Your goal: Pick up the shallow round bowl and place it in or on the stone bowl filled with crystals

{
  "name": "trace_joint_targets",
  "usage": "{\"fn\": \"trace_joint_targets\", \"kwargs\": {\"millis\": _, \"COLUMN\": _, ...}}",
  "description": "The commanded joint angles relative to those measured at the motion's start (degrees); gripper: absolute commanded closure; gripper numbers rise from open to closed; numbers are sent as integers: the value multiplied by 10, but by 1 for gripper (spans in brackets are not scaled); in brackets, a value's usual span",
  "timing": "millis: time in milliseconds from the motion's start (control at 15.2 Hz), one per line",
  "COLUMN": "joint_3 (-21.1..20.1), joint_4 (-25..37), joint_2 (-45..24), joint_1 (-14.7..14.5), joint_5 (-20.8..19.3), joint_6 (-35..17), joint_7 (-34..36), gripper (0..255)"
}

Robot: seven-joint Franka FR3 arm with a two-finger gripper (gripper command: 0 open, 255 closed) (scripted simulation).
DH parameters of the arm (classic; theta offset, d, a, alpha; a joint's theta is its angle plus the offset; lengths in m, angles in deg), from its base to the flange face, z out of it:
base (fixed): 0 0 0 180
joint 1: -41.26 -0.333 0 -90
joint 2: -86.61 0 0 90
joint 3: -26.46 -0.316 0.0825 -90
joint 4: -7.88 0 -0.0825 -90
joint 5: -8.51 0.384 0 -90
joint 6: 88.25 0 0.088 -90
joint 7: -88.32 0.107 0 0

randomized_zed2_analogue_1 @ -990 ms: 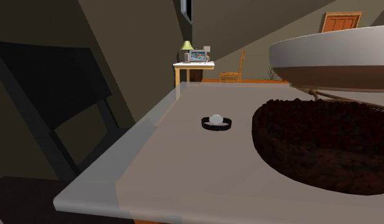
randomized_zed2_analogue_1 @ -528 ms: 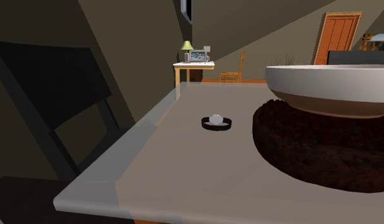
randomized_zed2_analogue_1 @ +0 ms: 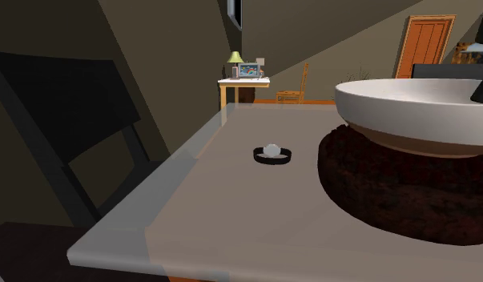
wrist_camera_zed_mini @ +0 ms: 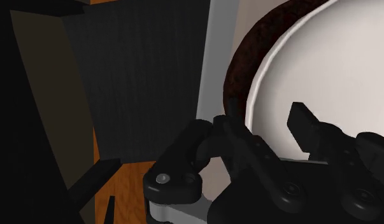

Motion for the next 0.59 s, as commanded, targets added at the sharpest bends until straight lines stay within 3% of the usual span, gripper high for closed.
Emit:
{"fn": "trace_joint_targets", "kwargs": {"millis": 0, "joint_3": 0, "joint_4": 0, "joint_2": 0, "joint_1": 0, "joint_5": 0, "joint_6": 0, "joint_7": 0, "gripper": 0}}
{"fn": "trace_joint_targets", "kwargs": {"millis": 264, "joint_3": 0, "joint_4": 0, "joint_2": 0, "joint_1": 0, "joint_5": 0, "joint_6": 0, "joint_7": 0, "gripper": 0}}
{"fn": "trace_joint_targets", "kwargs": {"millis": 528, "joint_3": 1, "joint_4": 118, "joint_2": -32, "joint_1": 2, "joint_5": -3, "joint_6": 86, "joint_7": 4, "gripper": 0}}
